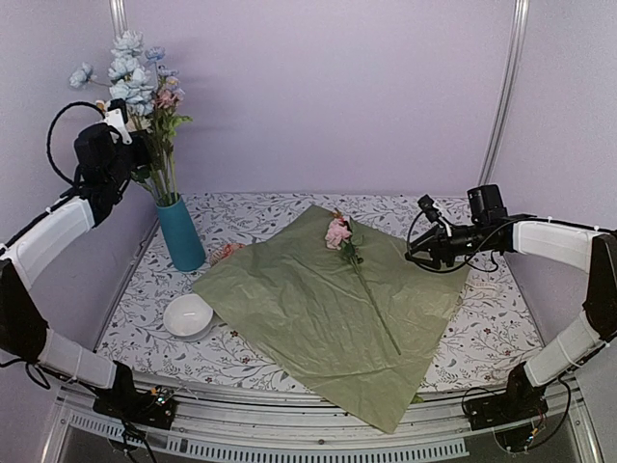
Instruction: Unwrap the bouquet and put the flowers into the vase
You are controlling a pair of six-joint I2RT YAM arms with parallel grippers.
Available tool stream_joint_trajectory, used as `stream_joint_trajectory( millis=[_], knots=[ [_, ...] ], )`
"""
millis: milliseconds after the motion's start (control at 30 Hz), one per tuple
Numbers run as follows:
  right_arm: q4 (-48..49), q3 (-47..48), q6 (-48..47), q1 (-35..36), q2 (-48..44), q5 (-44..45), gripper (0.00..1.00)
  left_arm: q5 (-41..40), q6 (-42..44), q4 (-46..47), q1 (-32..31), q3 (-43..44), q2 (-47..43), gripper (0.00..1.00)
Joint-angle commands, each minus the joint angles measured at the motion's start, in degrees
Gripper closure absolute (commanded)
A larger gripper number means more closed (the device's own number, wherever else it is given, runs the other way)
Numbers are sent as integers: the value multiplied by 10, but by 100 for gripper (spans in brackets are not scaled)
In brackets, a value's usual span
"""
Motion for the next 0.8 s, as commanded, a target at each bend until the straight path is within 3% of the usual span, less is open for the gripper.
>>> stream_joint_trajectory(
  millis=[0,267,700,767],
  knots=[
    [7,-6,0,-5,-6,1,41,18,-31,66,6,-56,-1,100],
    [2,-1,2,-5,15,-14,41,27,-58,113,6,-154,4,100],
    [-2,1,3,-5,27,-22,40,39,-73,134,6,-213,17,100],
    [-6,3,3,-5,30,-25,40,38,-79,130,6,-221,8,91]
  ],
)
